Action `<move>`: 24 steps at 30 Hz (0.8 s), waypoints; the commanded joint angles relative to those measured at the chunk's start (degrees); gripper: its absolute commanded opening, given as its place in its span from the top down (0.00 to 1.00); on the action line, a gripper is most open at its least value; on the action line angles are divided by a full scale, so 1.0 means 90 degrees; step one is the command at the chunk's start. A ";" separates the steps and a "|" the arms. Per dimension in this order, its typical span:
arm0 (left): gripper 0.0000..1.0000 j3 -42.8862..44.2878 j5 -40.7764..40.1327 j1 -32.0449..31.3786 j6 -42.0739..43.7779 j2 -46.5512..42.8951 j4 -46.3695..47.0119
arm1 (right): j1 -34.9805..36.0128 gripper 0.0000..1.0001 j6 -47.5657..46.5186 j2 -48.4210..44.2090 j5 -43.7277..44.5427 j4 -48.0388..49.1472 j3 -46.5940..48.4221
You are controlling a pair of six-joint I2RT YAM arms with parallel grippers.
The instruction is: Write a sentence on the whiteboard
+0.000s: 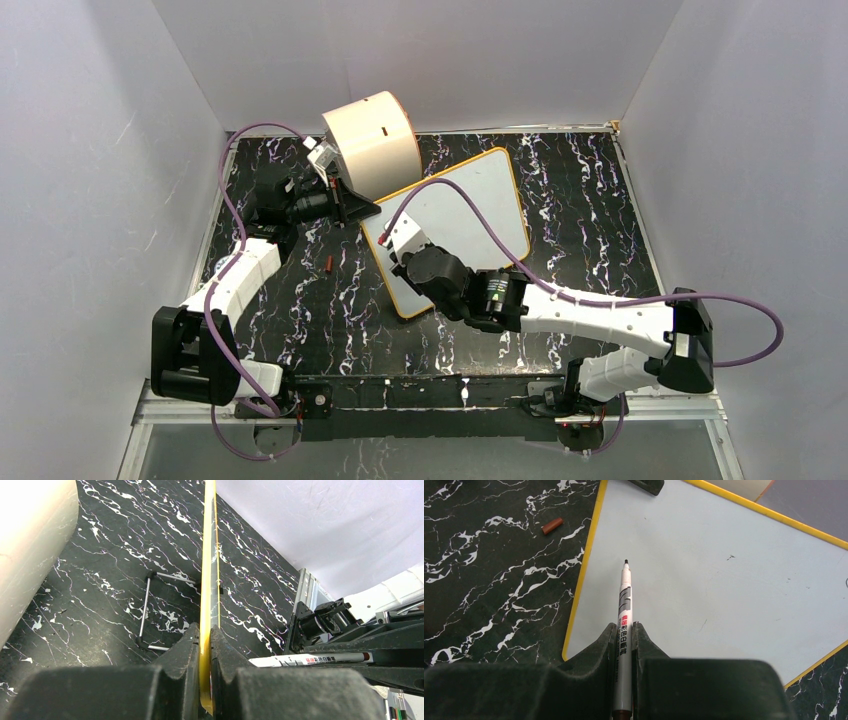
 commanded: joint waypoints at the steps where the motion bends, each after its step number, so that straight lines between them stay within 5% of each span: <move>1: 1.00 -0.0001 0.0055 0.0001 0.0143 -0.0041 -0.0078 | 0.0051 1.00 -0.0032 0.0079 0.0234 0.0347 0.0403; 24: 1.00 -0.0020 0.0035 0.0001 0.0221 -0.0066 -0.0105 | 0.0072 1.00 0.0159 0.0231 0.0751 0.0026 0.0689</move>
